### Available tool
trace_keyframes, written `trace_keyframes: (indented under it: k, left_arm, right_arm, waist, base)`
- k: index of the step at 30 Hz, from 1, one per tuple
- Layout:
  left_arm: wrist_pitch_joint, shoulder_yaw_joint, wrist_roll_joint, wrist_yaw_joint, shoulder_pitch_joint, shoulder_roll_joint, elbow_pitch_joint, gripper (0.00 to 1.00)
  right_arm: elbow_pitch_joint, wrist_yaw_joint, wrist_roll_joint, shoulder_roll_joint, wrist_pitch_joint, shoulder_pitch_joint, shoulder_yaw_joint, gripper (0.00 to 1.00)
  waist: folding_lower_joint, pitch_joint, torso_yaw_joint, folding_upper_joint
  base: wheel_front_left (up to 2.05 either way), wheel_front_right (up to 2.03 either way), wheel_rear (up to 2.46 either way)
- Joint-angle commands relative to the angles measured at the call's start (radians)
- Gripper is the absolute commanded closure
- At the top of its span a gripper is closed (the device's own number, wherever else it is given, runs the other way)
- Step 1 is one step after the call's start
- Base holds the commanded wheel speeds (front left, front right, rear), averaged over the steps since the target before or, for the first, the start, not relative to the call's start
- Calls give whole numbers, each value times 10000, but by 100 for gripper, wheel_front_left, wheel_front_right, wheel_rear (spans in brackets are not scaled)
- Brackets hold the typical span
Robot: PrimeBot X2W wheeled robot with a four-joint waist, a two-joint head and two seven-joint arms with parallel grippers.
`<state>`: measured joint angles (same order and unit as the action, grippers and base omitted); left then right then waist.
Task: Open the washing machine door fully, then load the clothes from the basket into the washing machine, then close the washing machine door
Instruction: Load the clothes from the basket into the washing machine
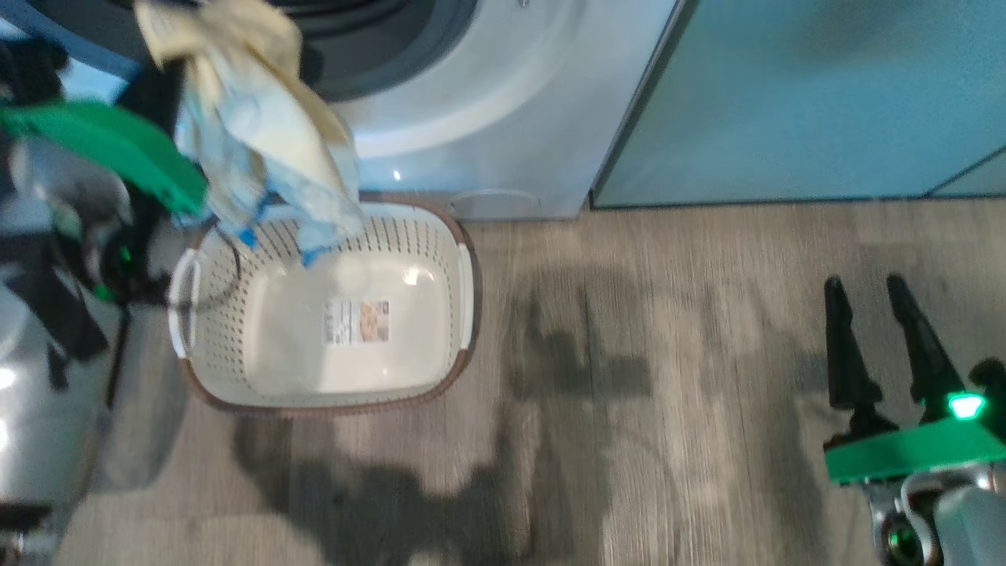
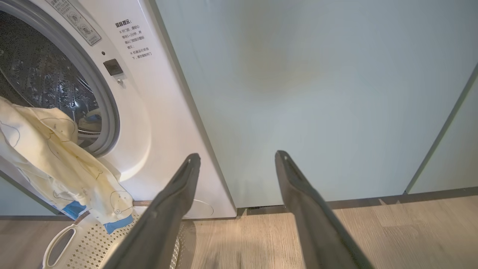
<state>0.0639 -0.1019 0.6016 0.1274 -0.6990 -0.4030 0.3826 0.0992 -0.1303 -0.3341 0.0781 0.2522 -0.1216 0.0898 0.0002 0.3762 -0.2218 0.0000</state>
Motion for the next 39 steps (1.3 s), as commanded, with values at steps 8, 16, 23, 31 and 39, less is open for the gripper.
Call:
trace_keyframes:
  k: [8,16,23,31,39]
  left_arm:
    - [-515,262,164,26,-2957,-717,1205,100]
    - [-940,-729,-157,31,-5777,-1148,2997,100]
    - [-1453,-1154,-500,31,-8115,-1514,4665,100]
    - [-2343,-1595,-1102,32,-9903,-1775,6094,100]
    - [-3077,-1949,-1477,21,-11075,-1501,6877,100]
  right_arm:
    - [-517,-4,-78,-70,96,-1009,124,0]
    - [-637,-4,-172,-207,96,-1865,301,0]
    - [-630,-4,-326,-268,96,-2376,603,0]
    - [-630,-4,-639,-276,96,-2660,775,0]
    - [-605,-4,-734,-278,96,-2814,978,0]
  waist:
    - [-2,1677,-341,0]
    - [-2,3341,-882,0]
    - [-2,4389,-1359,0]
    - [-2,5050,-1741,0]
    - [-2,5272,-1758,0]
  base:
    - [0,0,0]
    - [0,0,0]
    - [0,0,0]
    - [0,0,0]
    - [0,0,0]
